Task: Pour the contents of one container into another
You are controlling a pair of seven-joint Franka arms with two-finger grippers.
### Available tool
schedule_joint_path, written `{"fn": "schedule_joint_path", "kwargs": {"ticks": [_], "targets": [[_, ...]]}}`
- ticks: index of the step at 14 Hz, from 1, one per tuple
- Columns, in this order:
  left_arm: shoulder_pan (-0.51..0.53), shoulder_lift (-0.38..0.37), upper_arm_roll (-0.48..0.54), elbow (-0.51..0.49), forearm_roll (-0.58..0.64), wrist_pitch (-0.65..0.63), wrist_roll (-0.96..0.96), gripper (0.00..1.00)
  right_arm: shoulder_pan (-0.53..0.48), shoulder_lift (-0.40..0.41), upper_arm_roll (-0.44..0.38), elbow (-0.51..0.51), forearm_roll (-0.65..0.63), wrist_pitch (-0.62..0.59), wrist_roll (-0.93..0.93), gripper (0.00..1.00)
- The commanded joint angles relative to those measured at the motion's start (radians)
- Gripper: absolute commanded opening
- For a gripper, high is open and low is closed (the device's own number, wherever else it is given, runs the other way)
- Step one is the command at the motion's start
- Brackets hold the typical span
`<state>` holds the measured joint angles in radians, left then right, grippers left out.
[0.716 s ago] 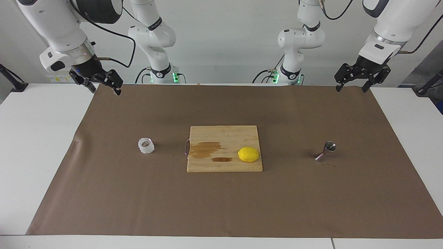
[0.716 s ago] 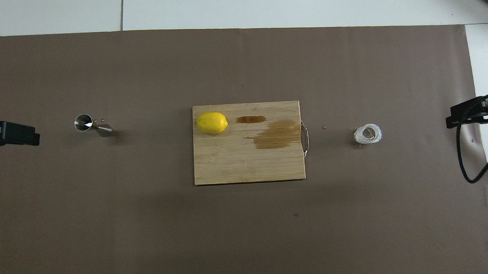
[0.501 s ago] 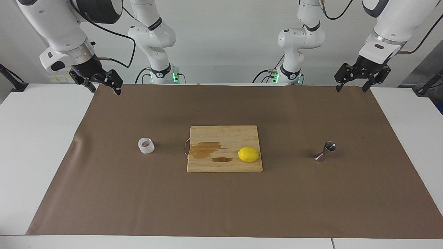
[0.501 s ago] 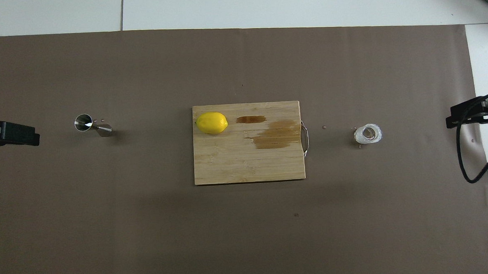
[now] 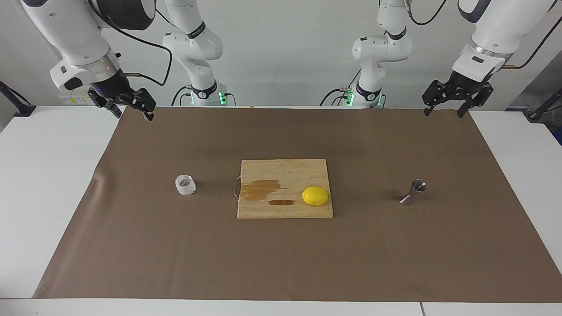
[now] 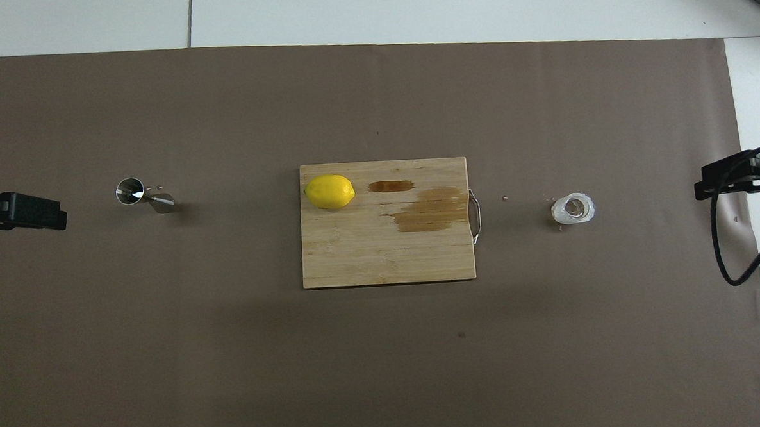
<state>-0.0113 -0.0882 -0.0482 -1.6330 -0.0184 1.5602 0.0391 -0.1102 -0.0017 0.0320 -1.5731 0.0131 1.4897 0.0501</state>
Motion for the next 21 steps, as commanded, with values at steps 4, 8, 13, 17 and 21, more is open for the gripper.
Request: {"fn": "schedule_joint_path", "kwargs": {"ticks": [4, 8, 13, 17, 21], "targets": [[0.001, -0.079, 0.004, -0.129, -0.005, 0.035, 0.002, 1.00, -0.008, -0.003, 0.005, 0.007, 0.016, -0.019, 0.004, 1.00], [0.005, -0.096, 0.005, -0.165, -0.005, 0.078, -0.016, 1.00, -0.008, -0.003, 0.005, 0.008, 0.016, -0.017, 0.004, 1.00], [0.016, -0.068, 0.010, -0.163, -0.018, 0.083, -0.057, 1.00, -0.008, -0.003, 0.005, 0.008, 0.016, -0.019, 0.004, 1.00], [0.040, 0.056, 0.011, -0.078, -0.089, 0.086, -0.184, 1.00, -0.008, -0.003, 0.005, 0.007, 0.016, -0.017, 0.004, 1.00], [0.065, 0.126, 0.011, -0.068, -0.168, 0.159, -0.423, 1.00, -0.008, -0.003, 0.005, 0.008, 0.016, -0.017, 0.004, 1.00]]}}
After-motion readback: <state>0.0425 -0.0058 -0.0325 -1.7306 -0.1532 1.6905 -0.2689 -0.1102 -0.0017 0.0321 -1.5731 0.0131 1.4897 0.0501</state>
